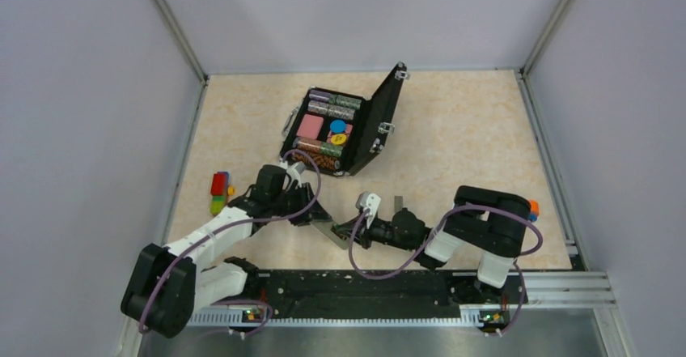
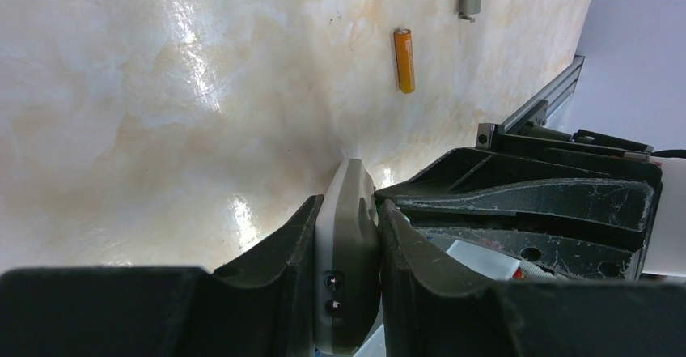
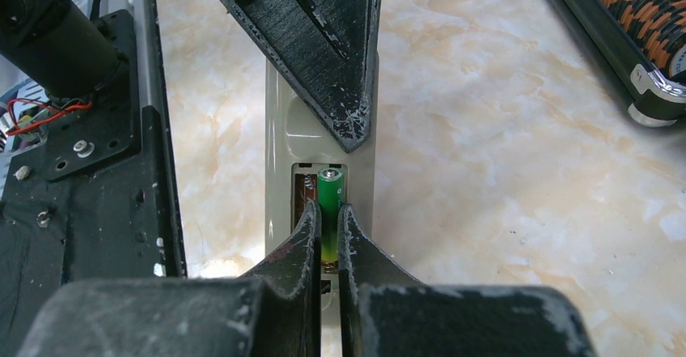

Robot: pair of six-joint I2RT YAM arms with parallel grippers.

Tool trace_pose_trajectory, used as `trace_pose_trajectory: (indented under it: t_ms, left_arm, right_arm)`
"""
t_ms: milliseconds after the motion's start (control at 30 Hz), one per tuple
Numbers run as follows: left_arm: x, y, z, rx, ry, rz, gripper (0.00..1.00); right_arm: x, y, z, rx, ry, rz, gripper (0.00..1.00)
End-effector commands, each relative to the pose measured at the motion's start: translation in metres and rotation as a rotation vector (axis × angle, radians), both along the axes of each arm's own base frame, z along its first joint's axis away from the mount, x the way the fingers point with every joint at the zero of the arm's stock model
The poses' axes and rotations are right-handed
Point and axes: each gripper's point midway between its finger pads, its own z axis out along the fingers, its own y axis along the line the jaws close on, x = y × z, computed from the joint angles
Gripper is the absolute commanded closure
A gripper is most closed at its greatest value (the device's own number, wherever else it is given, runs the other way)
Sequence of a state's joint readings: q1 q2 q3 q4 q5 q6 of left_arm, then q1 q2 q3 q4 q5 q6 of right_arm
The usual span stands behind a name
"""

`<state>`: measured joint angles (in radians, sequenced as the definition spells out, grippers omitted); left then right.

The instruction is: Load the batteries into the remote control

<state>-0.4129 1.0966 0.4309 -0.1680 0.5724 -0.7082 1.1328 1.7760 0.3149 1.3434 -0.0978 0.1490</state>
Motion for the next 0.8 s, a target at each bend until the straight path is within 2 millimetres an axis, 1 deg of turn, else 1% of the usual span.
trace_pose_trajectory:
  t_ms: [0, 133, 400, 500, 600, 767]
  left_arm:
    - [-0.010, 0.017, -0.024, 0.112, 0.069, 0.011, 1.00]
    - [-0.010, 0.017, -0.024, 0.110, 0.075, 0.009, 1.00]
    - [-0.012, 0.016, -0.024, 0.100, 0.086, 0.004, 1.00]
    - [-0.012, 0.016, -0.024, 0.097, 0.088, 0.003, 1.00]
    - [-0.013, 0.011, -0.022, 0.058, 0.103, -0.002, 1.00]
    - [-0.013, 0.009, -0.025, 0.047, 0.137, -0.002, 1.00]
  right_arm:
    - [-0.005, 0.004, 0.008, 0.044, -0.032, 0.017, 1.00]
    - [-0.006, 0.005, 0.004, 0.037, -0.028, 0.020, 1.00]
    - [-0.007, 0.011, 0.004, 0.047, -0.022, 0.037, 1.00]
    - [-0.008, 0.009, 0.001, 0.042, -0.024, 0.041, 1.00]
    - [-0.009, 0.008, -0.002, 0.037, -0.033, 0.048, 0.99]
    - [-0.010, 0.007, -0.006, 0.032, -0.030, 0.048, 0.99]
